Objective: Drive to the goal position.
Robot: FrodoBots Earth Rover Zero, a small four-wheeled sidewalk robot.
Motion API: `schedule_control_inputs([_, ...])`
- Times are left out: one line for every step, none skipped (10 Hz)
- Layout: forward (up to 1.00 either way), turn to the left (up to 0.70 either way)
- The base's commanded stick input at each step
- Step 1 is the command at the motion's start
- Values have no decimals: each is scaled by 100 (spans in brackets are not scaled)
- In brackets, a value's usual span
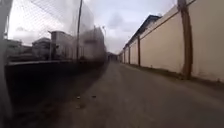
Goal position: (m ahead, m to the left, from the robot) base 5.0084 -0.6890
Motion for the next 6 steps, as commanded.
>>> schedule_control_inputs([50,0])
schedule_control_inputs([50,0])
schedule_control_inputs([50,0])
schedule_control_inputs([50,0])
schedule_control_inputs([50,0])
schedule_control_inputs([50,0])
